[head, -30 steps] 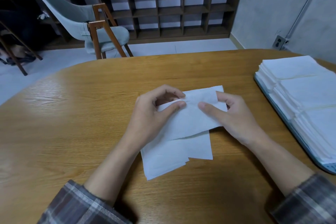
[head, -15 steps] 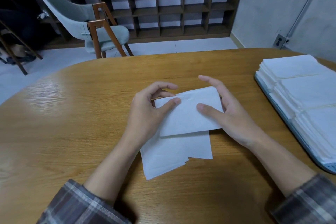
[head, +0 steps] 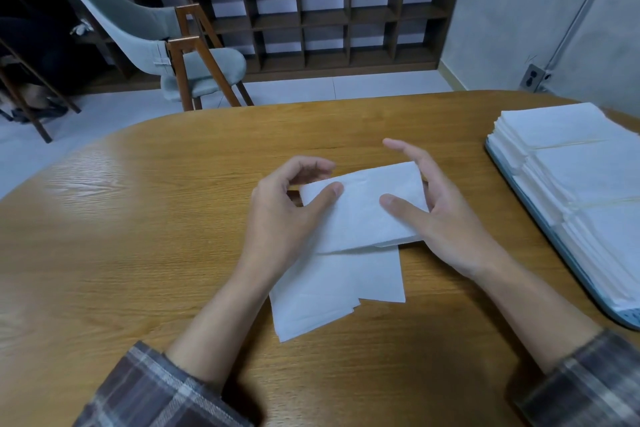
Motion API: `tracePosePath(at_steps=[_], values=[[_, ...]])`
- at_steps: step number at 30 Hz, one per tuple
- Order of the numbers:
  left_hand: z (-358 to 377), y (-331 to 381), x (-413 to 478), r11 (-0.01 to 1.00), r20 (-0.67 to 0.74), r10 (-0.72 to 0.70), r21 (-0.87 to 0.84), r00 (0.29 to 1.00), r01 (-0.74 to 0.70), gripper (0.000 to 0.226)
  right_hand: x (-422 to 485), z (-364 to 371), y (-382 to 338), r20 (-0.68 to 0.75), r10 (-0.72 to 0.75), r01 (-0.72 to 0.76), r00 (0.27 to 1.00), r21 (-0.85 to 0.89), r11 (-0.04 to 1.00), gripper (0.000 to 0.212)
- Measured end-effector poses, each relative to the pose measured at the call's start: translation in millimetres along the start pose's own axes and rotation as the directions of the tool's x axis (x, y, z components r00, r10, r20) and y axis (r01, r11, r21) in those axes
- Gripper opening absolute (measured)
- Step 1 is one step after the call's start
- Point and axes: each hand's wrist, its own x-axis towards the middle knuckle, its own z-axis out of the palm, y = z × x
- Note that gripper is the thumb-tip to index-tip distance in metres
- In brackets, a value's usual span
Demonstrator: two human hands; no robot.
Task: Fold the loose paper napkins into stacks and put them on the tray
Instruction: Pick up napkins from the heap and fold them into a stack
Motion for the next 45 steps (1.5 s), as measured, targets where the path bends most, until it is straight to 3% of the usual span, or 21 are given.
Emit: tracePosePath(at_steps=[2,4,7,9,11,14,18,22,24,27,31,36,38,42,45], values=[[-1.9,2.5,0.4,0.999,0.03,-0.045,0.009,0.999,0.044,0.029,1.3,-3.1,0.1,-0.025,-0.017,0.02,1.0,0.107,0.994,0.068],[-4.4,6.7,0.5,0.977,0.133,-0.167,-0.11,0.977,0.182,0.037,3.2,-5.4,-0.5,-0.039,-0.006,0.016,0.999,0.26,0.966,0.072],[-5.7,13.2,-0.5,0.91,0.238,-0.238,-0.284,0.942,0.302,0.04,4.7,-5.8,0.1,-0.049,-0.007,0.021,0.999,0.281,0.959,0.071],[-4.6,15.3,-1.3,0.917,0.19,-0.208,-0.304,0.96,0.258,0.042,3.5,-7.0,0.3,-0.012,-0.003,0.006,1.0,0.256,0.967,0.065],[-2.7,13.7,-2.8,0.964,0.109,-0.136,-0.214,0.985,0.157,0.043,1.7,-8.1,-0.8,0.035,0.004,-0.011,0.999,0.2,0.98,0.05],[1.0,5.4,-6.3,1.0,0.065,-0.005,0.012,0.998,0.004,0.049,1.6,-7.2,2.0,-0.008,-0.022,0.021,1.0,-0.071,0.997,0.028],[-1.0,-2.5,-5.0,0.94,0.246,0.052,0.316,0.968,-0.131,0.072,6.3,-13.4,10.0,-0.23,-0.036,-0.024,0.972,-0.25,0.968,0.031],[-5.8,-8.6,-1.9,0.9,0.494,0.059,0.349,0.868,-0.26,0.043,10.9,-22.3,16.5,-0.323,-0.039,-0.065,0.946,-0.302,0.951,0.033],[-3.4,-10.0,-2.8,0.898,0.554,0.037,0.347,0.832,-0.271,0.04,10.2,-21.9,17.6,-0.314,-0.038,-0.061,0.949,-0.301,0.952,0.033],[-0.1,-13.2,-2.3,0.893,0.552,0.025,0.363,0.833,-0.267,0.039,10.2,-20.1,18.4,-0.278,-0.044,-0.04,0.96,-0.289,0.956,0.032],[5.3,-18.1,-2.1,0.894,0.561,0.043,0.348,0.827,-0.283,0.018,9.4,-17.7,17.2,-0.22,-0.028,-0.032,0.975,-0.264,0.964,0.031],[2.6,-11.6,-3.4,0.937,0.529,0.059,0.264,0.847,-0.23,0.012,9.9,-14.3,14.9,-0.199,-0.006,-0.039,0.98,-0.222,0.974,0.019],[0.0,-6.7,-2.8,0.966,0.494,0.05,0.198,0.868,-0.168,0.01,9.7,-13.7,12.6,-0.175,0.003,-0.04,0.985,-0.206,0.978,0.017],[0.5,-2.6,-3.3,0.987,0.377,0.04,0.131,0.925,-0.096,0.01,5.7,-12.4,8.3,-0.064,0.006,-0.019,0.998,-0.197,0.98,0.037],[3.1,-1.7,-4.0,0.992,0.289,0.08,0.073,0.954,-0.105,0.014,2.4,-6.6,7.2,-0.019,0.015,-0.018,1.0,-0.164,0.986,0.029]])
